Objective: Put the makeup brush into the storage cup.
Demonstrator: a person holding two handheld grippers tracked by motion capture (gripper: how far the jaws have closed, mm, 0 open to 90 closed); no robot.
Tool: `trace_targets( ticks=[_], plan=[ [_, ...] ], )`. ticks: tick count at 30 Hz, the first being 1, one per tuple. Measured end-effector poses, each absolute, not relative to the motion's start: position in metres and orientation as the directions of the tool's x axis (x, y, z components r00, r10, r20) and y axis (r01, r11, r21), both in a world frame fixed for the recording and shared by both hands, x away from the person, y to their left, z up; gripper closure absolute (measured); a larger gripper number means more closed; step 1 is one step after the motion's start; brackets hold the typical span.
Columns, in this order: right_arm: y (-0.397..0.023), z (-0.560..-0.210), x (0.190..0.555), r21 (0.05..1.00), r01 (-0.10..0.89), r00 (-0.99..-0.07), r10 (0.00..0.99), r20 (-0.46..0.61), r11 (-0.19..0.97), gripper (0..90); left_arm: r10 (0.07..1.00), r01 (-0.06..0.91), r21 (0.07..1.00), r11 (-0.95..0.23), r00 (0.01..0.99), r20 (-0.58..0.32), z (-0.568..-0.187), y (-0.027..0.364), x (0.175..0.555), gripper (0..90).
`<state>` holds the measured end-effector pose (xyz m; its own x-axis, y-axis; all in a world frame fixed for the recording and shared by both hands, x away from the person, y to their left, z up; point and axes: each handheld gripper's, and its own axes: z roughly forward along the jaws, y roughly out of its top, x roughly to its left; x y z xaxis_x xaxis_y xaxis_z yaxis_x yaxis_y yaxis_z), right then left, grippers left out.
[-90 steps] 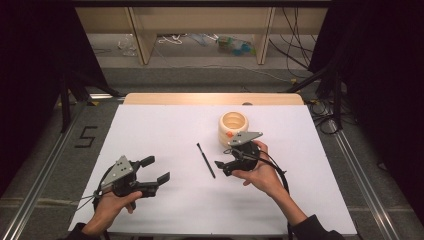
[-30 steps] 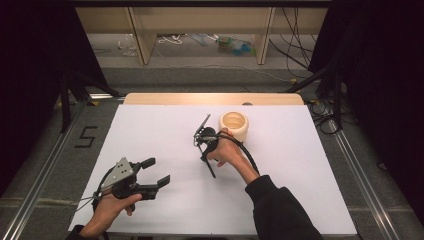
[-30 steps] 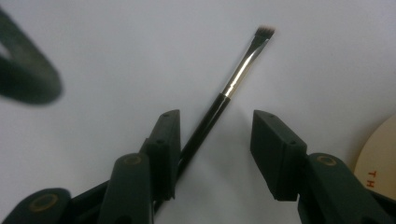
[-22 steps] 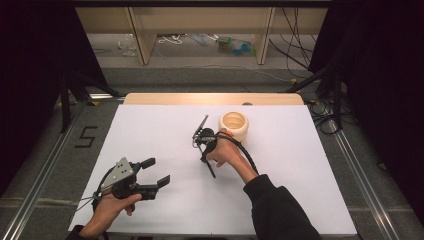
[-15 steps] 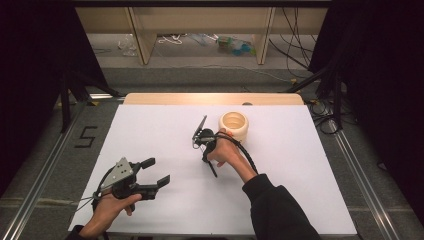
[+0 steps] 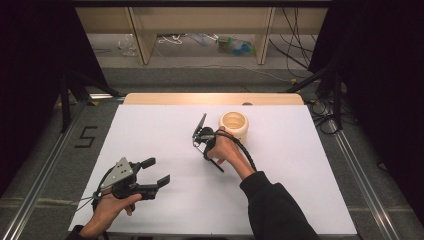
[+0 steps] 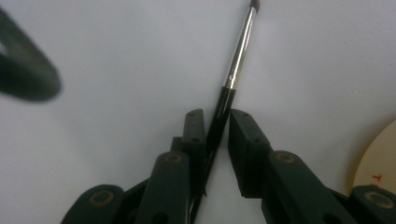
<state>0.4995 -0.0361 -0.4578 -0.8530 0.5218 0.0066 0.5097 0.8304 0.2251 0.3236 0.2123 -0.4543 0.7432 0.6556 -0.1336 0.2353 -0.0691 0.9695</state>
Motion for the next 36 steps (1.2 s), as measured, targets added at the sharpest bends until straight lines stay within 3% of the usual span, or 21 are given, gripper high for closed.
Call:
trace_targets(
  ticks=[12,31,36],
  plan=[
    [-0.028,-0.457,0.499,0.185,0.519,-0.847,0.531,-0.02,0.834,83.8,0.661,0.235,0.97,-0.07,0.739,-0.131,-0.453,0.213,0.323,17.4],
    [-0.024,-0.456,0.494,0.173,0.479,-0.866,0.496,-0.066,0.86,84.0,0.662,0.239,0.969,-0.068,0.738,-0.135,-0.454,0.214,0.323,17.6],
    [-0.025,-0.44,0.487,0.256,0.457,-0.874,0.484,-0.053,0.852,84.0,0.663,0.237,0.969,-0.072,0.737,-0.131,-0.454,0.214,0.322,17.6]
  ],
)
